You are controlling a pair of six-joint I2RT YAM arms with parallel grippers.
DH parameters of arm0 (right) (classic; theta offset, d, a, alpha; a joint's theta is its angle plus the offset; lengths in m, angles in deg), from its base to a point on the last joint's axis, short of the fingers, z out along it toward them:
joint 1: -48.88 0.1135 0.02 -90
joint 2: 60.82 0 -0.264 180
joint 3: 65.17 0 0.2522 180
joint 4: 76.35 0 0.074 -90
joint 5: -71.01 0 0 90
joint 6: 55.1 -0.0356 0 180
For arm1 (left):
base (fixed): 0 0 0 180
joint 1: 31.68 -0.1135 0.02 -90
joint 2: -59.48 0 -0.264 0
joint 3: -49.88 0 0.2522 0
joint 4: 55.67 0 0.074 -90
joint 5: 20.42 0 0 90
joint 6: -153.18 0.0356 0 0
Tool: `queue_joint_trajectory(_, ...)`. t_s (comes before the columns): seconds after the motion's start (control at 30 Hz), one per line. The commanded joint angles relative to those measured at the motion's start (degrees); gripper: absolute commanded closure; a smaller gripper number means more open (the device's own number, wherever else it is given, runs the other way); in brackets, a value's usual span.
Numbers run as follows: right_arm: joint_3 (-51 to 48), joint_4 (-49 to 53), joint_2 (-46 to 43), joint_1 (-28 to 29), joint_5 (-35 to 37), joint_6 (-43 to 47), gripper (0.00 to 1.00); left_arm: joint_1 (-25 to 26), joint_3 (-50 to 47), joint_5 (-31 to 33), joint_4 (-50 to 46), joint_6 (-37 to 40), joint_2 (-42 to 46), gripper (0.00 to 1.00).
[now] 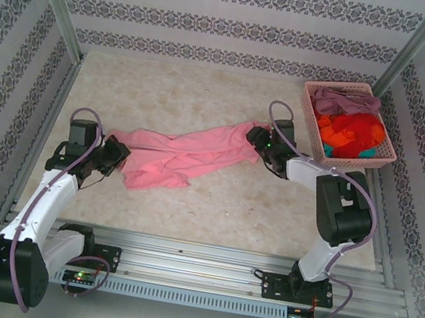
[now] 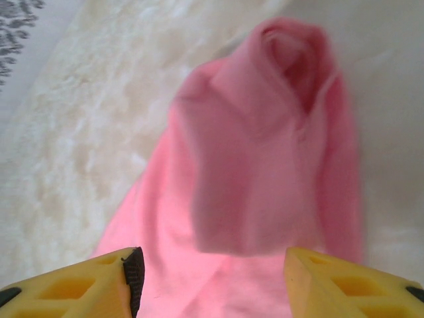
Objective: Fold and stack the t-shirts
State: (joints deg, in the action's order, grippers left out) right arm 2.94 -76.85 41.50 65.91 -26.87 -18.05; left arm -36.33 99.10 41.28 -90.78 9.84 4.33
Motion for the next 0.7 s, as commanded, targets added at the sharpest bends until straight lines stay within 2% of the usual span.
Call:
queue_joint_trajectory(0.0,0.0,-6.3,2.8,0.6,-2.8,-5.4,0.41,-0.8,-0.3,-0.6,1.4,1.2,0.0,1.0)
queue_joint_trajectory(0.4,0.5,-10.7,7.0,-5.5,-3.6,-9.8,0.4,-1.0,-1.0,0.0,0.8,1.0,1.5,1.0)
queue_joint_trajectory(0.67,-4.4,-15.9,3.8,-2.1,-5.2,-13.9,0.41,-1.0,-0.7,-0.1,1.4,0.9,0.6,1.0)
